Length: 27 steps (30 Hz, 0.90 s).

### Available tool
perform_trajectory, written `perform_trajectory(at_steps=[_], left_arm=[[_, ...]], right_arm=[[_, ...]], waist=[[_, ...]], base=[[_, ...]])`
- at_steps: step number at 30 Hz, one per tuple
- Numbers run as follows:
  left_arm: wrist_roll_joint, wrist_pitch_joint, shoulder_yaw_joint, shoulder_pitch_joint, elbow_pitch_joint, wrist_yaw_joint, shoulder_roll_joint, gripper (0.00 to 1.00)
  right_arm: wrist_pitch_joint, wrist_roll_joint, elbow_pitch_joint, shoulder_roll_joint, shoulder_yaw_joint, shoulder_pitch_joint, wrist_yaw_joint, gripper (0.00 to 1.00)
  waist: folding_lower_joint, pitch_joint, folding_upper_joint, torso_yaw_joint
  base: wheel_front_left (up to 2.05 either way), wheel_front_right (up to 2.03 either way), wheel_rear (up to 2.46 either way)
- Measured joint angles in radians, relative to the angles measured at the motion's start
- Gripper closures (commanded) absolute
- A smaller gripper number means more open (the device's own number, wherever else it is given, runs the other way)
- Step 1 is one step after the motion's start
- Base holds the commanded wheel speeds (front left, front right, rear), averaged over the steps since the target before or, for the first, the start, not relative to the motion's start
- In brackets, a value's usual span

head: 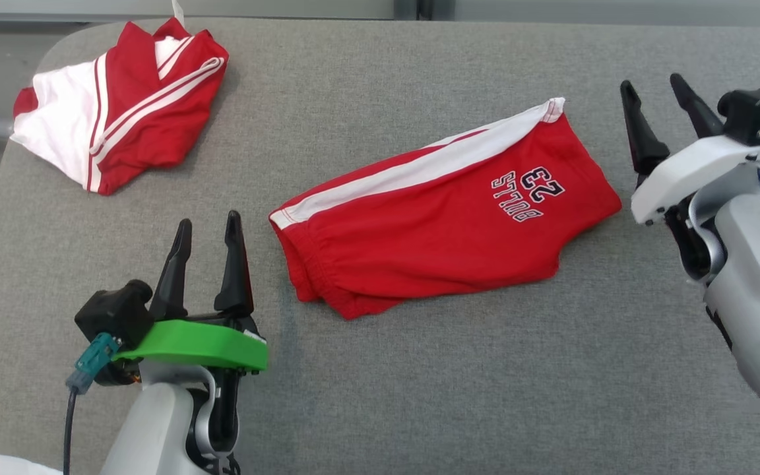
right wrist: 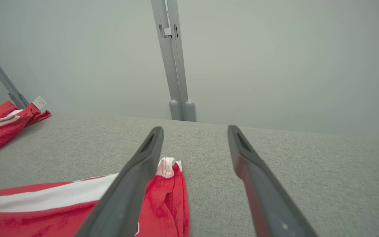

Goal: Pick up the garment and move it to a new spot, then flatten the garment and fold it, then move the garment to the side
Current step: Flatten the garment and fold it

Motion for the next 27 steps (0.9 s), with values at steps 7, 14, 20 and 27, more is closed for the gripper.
perform_trajectory(at_steps=[7, 14, 20, 27], left_arm=[[0.067, 0.000, 0.061, 0.092, -0.050, -0.003, -0.023, 0.00], [0.094, 0.000, 0.079, 0.146, -0.071, -0.023, -0.042, 0.00], [0.103, 0.000, 0.080, 0.152, -0.072, -0.031, -0.051, 0.00], [0.103, 0.000, 0.082, 0.153, -0.074, -0.037, -0.055, 0.00]], right_arm=[[0.000, -0.057, -0.046, 0.052, -0.091, 0.134, 0.000, 0.00], [0.003, -0.083, 0.109, 0.065, -0.087, 0.153, 0.000, 0.00], [0.072, -0.068, 0.242, 0.060, -0.063, 0.086, 0.000, 0.00], [0.223, -0.018, 0.356, 0.042, -0.039, 0.011, 0.000, 0.00]], waist=[[0.0000, -0.054, 0.0000, -0.014], [0.0000, -0.069, 0.0000, 0.022], [0.0000, -0.059, 0.0000, 0.086], [0.0000, -0.042, 0.0000, 0.156]], base=[[0.00, 0.00, 0.00], [0.00, 0.00, 0.00], [0.00, 0.00, 0.00], [0.00, 0.00, 0.00]])
